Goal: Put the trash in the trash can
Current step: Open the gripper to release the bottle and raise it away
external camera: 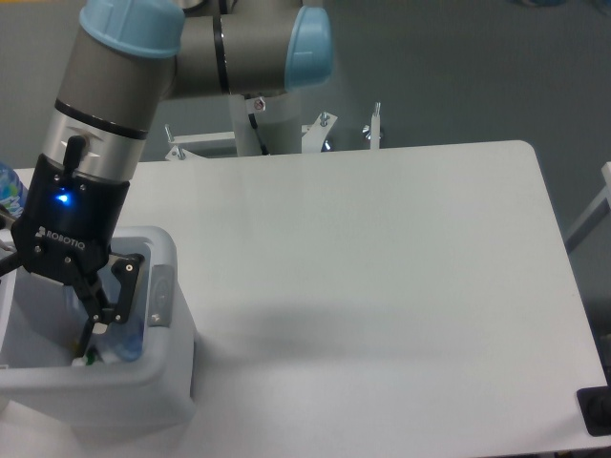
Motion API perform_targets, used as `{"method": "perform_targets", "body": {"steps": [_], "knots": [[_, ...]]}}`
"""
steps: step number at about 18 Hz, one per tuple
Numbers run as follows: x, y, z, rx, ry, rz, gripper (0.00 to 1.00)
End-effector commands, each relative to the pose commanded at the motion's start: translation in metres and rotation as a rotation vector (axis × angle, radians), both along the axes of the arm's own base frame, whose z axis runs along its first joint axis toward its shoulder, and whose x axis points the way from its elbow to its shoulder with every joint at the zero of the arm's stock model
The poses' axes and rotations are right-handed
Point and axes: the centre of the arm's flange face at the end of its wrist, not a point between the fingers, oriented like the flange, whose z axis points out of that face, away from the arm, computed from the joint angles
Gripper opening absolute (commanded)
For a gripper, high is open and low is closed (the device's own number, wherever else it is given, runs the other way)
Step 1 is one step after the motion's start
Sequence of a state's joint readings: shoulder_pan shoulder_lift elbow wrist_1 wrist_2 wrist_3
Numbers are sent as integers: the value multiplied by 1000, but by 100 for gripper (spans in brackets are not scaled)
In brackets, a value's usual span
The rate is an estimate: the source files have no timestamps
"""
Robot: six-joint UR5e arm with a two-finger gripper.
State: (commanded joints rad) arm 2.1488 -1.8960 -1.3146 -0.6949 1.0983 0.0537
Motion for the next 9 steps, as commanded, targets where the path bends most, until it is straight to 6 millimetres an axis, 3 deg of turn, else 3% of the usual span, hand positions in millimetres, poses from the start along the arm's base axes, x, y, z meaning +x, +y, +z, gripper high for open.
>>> {"method": "perform_targets", "body": {"steps": [2, 4, 7, 9], "knots": [[-40, -21, 15, 19, 16, 68, 100], [-87, -42, 15, 13, 18, 145, 100], [-141, -70, 5, -14, 40, 228, 100], [-164, -85, -5, -69, 103, 277, 100]]}}
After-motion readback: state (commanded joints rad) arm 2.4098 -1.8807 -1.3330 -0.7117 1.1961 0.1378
